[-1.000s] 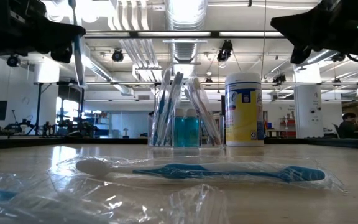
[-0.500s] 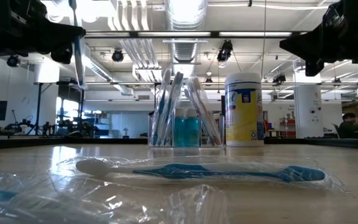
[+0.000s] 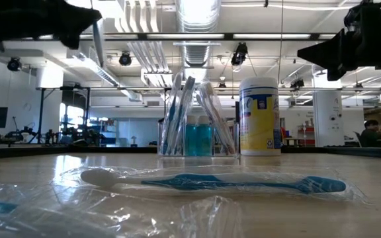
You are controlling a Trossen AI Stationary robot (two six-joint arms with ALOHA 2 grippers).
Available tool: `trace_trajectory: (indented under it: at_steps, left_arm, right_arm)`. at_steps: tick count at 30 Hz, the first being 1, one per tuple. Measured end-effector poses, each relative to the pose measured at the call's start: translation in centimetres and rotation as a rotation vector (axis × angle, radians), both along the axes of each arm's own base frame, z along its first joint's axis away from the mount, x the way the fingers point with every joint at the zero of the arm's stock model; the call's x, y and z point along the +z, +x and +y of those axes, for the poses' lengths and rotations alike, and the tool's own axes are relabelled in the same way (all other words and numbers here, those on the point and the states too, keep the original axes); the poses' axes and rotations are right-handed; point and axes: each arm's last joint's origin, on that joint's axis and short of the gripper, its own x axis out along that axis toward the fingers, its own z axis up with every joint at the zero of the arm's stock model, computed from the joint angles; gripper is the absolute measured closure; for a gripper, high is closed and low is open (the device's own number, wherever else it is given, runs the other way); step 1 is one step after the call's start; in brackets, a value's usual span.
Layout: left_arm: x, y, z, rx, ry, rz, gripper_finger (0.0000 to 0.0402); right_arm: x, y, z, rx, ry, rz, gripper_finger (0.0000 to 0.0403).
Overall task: Pick & Place toothbrushing station
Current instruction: Put the blue toothbrush into the transparent organizer
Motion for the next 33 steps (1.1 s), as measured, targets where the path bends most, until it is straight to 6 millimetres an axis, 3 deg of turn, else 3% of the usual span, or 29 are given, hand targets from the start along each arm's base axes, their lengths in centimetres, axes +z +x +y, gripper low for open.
trace_trajectory:
  at_steps: [7, 12, 16, 19, 27, 33]
  left_arm:
    - [4.7, 4.6, 1.5, -0.17, 0.052, -0.046, 0.0376]
    - [5.6, 9.0, 3.8, -0.203, 0.04, -0.015, 0.0376]
    - [3.8, 12.2, 6.0, -0.205, -0.014, 0.083, 0.0376]
    - [2.9, 13.2, 7.5, -0.175, -0.007, 0.068, 0.0376]
    - [-0.2, 13.3, 10.0, -0.096, -0.056, 0.098, 0.0376]
    - [-2.6, 13.7, 10.2, -0.109, -0.081, 0.091, 0.0376]
  right_arm:
    - [0.4, 0.2, 0.0, -0.012, -0.058, -0.025, 0.0394]
    - [0.6, 0.2, 0.0, -0.019, -0.098, -0.034, 0.0394]
    - [0.6, 0.2, 0.0, -0.022, -0.124, -0.028, 0.0394]
    - [0.6, 0.2, 0.0, -0.023, -0.129, -0.026, 0.0394]
    - [0.6, 0.3, 0.0, -0.022, -0.13, -0.018, 0.0394]
    - [0.6, 0.3, 0.0, -0.022, -0.13, -0.018, 0.0394]
